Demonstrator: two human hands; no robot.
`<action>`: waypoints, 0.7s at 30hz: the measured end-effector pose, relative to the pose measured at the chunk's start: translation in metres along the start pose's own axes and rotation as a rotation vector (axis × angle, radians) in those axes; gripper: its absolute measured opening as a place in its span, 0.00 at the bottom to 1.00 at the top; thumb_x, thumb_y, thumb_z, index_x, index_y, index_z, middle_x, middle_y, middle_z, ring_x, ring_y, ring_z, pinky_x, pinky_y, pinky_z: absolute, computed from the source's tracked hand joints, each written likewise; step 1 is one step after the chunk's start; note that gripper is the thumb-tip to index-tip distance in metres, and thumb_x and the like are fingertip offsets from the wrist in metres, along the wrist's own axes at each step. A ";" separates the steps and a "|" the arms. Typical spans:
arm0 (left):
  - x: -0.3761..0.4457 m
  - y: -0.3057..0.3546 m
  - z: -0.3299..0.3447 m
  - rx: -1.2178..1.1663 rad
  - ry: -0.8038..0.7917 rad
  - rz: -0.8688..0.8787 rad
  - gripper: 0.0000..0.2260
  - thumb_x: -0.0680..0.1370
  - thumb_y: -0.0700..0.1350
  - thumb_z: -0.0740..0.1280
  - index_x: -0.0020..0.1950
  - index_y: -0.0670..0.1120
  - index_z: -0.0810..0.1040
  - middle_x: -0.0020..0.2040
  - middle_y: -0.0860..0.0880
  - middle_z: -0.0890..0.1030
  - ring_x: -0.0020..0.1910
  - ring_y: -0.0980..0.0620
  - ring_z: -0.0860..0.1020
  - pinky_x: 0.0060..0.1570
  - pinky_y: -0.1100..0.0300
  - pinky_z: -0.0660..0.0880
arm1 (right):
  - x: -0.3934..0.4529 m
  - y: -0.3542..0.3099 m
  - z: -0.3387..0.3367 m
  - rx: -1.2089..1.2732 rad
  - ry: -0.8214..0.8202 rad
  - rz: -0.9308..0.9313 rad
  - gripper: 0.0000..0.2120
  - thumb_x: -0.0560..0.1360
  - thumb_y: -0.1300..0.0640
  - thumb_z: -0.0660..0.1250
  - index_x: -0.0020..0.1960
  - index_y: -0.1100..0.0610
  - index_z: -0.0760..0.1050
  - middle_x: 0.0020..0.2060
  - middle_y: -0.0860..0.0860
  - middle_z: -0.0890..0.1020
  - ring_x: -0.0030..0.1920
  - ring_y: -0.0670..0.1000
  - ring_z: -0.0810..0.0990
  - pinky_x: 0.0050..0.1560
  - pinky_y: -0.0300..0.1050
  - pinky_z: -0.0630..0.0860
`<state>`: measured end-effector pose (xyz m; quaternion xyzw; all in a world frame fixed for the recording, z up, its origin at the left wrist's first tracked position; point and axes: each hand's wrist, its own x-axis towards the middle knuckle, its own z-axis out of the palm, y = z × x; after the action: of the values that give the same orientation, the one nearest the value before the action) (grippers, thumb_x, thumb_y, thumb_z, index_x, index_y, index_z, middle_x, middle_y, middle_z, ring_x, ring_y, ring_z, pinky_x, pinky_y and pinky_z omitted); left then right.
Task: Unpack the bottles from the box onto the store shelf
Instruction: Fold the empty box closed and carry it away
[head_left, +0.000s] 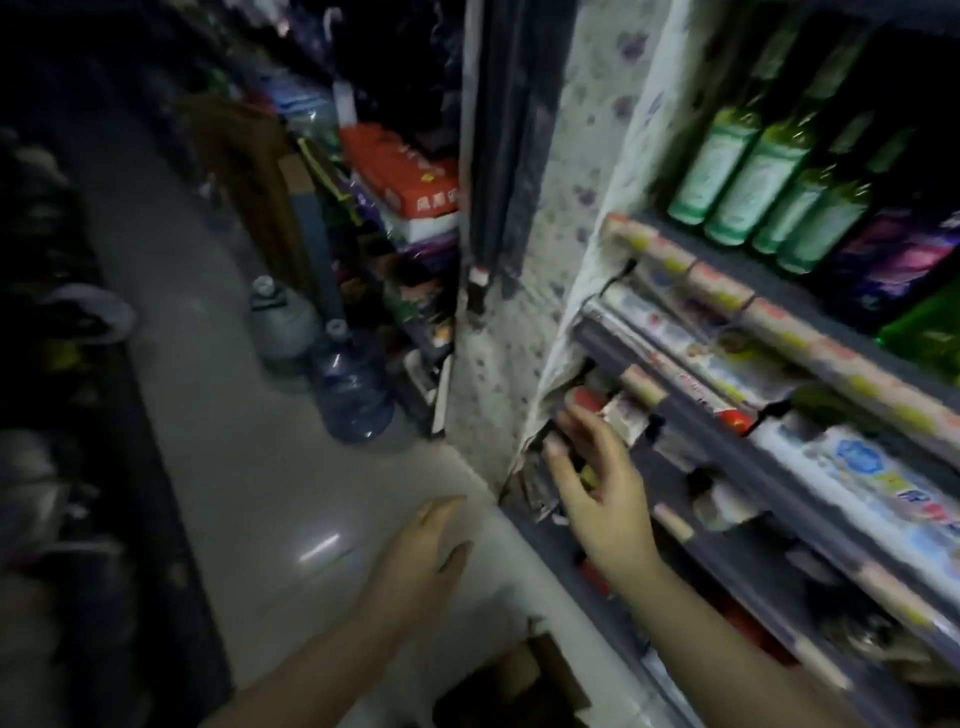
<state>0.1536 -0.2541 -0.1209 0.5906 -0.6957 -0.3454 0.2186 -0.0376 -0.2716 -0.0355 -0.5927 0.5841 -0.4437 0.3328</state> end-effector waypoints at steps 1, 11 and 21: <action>-0.012 -0.019 0.005 -0.011 0.007 -0.035 0.29 0.72 0.57 0.57 0.67 0.42 0.73 0.64 0.44 0.76 0.62 0.51 0.74 0.59 0.70 0.62 | -0.006 0.011 0.015 0.007 -0.023 0.033 0.20 0.77 0.52 0.64 0.69 0.51 0.69 0.64 0.45 0.74 0.64 0.39 0.72 0.58 0.27 0.70; -0.102 -0.135 0.095 -0.136 -0.061 -0.380 0.22 0.80 0.46 0.63 0.73 0.47 0.65 0.70 0.50 0.70 0.67 0.53 0.70 0.67 0.63 0.65 | -0.078 0.130 0.105 -0.073 -0.222 0.296 0.18 0.78 0.53 0.65 0.67 0.47 0.69 0.60 0.40 0.75 0.61 0.34 0.72 0.60 0.27 0.68; -0.123 -0.181 0.242 -0.234 -0.097 -0.657 0.23 0.79 0.48 0.65 0.73 0.49 0.66 0.68 0.48 0.73 0.65 0.48 0.73 0.63 0.59 0.70 | -0.122 0.289 0.106 -0.223 -0.407 0.477 0.20 0.78 0.53 0.64 0.69 0.53 0.68 0.64 0.50 0.75 0.65 0.49 0.73 0.67 0.51 0.71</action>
<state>0.1287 -0.0922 -0.4032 0.7366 -0.4340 -0.5025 0.1286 -0.0464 -0.1919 -0.3571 -0.5486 0.6729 -0.1590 0.4701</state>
